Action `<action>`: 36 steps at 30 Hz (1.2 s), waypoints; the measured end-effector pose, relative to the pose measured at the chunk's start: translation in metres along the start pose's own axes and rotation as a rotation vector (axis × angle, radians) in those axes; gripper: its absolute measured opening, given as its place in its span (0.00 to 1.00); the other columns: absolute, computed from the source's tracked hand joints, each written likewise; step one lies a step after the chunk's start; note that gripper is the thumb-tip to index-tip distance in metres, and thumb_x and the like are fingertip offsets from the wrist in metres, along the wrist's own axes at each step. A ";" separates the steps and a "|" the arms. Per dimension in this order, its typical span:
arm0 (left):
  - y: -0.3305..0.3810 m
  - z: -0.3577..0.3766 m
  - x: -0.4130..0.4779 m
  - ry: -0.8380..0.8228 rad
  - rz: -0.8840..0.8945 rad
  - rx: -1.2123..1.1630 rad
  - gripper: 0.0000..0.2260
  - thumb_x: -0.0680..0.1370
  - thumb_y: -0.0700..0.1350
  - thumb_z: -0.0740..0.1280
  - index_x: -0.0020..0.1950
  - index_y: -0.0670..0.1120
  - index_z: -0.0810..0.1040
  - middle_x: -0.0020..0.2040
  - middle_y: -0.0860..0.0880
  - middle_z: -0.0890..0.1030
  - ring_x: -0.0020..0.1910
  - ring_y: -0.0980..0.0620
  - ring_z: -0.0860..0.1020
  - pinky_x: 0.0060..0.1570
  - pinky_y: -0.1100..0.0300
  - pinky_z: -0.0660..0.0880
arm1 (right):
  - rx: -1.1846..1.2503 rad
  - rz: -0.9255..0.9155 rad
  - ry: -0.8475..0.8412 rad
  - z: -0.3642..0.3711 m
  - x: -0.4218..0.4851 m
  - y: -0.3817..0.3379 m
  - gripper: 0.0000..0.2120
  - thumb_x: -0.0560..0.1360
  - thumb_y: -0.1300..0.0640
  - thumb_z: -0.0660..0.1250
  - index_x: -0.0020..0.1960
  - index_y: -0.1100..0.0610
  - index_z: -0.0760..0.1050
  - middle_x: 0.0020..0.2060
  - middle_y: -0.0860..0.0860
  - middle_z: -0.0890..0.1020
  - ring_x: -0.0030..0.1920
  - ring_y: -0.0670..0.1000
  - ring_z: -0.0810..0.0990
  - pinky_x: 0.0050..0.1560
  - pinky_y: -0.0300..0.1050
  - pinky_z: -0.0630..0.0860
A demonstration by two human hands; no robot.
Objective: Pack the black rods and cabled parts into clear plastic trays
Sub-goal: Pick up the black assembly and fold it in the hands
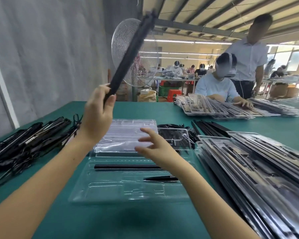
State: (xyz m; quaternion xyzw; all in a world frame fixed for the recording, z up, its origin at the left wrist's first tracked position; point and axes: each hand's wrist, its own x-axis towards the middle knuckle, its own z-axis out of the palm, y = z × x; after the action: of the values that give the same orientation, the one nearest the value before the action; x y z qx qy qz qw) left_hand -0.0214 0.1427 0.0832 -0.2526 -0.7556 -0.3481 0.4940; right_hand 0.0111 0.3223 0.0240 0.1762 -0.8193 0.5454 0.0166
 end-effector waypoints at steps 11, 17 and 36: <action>0.000 0.024 -0.041 -0.369 0.302 0.146 0.13 0.74 0.30 0.67 0.57 0.33 0.73 0.63 0.35 0.75 0.49 0.40 0.76 0.55 0.54 0.72 | 0.818 -0.030 0.223 -0.029 0.044 -0.041 0.14 0.75 0.50 0.68 0.57 0.55 0.73 0.43 0.52 0.83 0.37 0.49 0.80 0.30 0.38 0.73; -0.017 0.018 -0.062 -0.329 -0.109 -0.121 0.14 0.81 0.54 0.55 0.65 0.55 0.60 0.74 0.53 0.57 0.72 0.58 0.58 0.66 0.70 0.54 | 0.773 0.054 0.359 -0.039 0.043 -0.021 0.05 0.77 0.57 0.66 0.49 0.58 0.73 0.42 0.53 0.84 0.35 0.49 0.82 0.31 0.40 0.77; -0.138 -0.055 -0.104 -0.527 -0.774 0.005 0.23 0.73 0.61 0.63 0.64 0.53 0.70 0.52 0.46 0.80 0.43 0.54 0.80 0.39 0.57 0.75 | 0.739 -0.294 0.343 -0.032 0.040 -0.054 0.06 0.77 0.60 0.63 0.53 0.59 0.75 0.42 0.52 0.84 0.44 0.53 0.81 0.33 0.41 0.78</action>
State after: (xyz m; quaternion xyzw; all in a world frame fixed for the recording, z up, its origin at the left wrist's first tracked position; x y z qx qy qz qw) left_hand -0.0502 0.0090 -0.0357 -0.0307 -0.8948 -0.4290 0.1198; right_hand -0.0146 0.3217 0.0939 0.1919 -0.5204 0.8153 0.1660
